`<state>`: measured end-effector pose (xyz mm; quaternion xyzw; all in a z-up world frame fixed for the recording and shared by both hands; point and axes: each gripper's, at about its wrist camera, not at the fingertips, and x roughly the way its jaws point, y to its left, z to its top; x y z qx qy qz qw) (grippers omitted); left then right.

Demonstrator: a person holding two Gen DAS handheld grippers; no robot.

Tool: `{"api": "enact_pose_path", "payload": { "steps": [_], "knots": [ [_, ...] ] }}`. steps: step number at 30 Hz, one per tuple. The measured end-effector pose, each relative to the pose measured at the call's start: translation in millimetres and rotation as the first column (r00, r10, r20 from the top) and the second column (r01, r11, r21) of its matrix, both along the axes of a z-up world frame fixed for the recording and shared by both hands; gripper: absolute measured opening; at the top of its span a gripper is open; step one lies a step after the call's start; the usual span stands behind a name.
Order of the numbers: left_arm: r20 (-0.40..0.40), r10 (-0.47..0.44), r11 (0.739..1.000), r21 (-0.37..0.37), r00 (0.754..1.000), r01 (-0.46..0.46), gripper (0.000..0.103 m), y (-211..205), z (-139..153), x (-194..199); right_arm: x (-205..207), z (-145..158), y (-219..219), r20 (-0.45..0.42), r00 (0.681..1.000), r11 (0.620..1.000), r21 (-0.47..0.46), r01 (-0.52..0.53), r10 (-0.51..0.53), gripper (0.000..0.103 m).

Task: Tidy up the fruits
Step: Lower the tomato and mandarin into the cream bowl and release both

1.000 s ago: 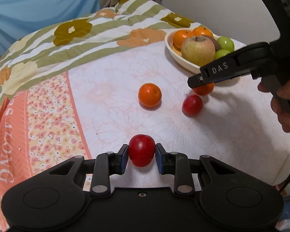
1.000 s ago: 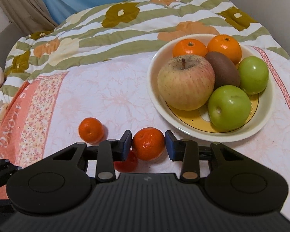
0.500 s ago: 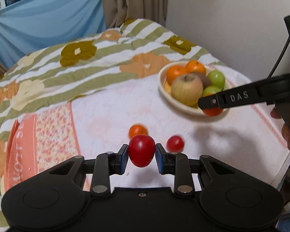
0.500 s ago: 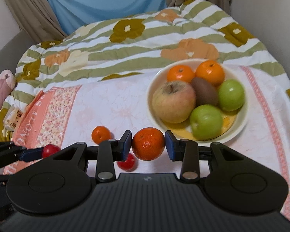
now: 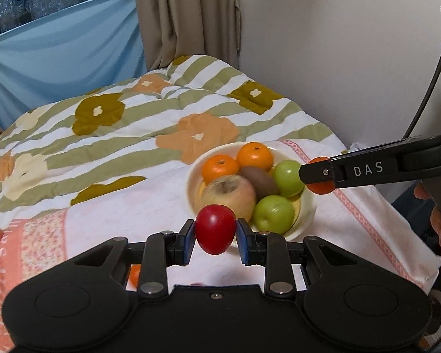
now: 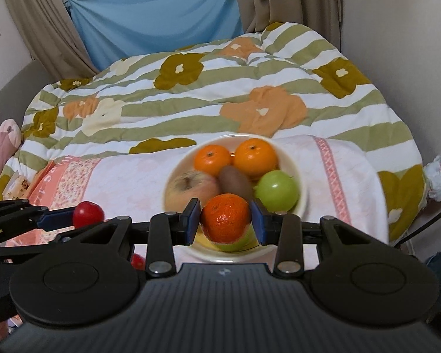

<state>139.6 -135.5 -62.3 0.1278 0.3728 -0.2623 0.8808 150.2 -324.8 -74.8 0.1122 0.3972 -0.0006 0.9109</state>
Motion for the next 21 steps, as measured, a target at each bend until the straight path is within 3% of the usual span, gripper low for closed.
{"api": "enact_pose_path", "payload": {
  "steps": [10,15,17,19,21],
  "knots": [
    [-0.064,0.053,0.998,0.031,0.997,-0.051,0.033,-55,-50,18,23,-31,-38,-0.055,0.995,0.996,0.011,-0.085,0.086,0.052],
    [-0.063,0.079,0.995,0.068,0.995,-0.075,0.034,-66,-61,20,29,-43,-44,-0.072,0.99,0.992,0.015,-0.123,0.124,0.052],
    [-0.058,0.092,0.994,0.072,0.994,-0.088,0.048,-68,-61,19,32,-45,-45,-0.076,0.988,0.99,0.02,-0.136,0.138,0.052],
    [-0.05,0.1,0.993,0.069,0.994,-0.097,0.079,-67,-59,16,34,-46,-45,-0.078,0.985,0.988,0.025,-0.149,0.151,0.052],
    [-0.025,0.116,0.991,0.075,0.993,-0.114,0.086,-67,-54,13,34,-46,-44,-0.079,0.983,0.986,0.026,-0.165,0.167,0.052]
  ]
}}
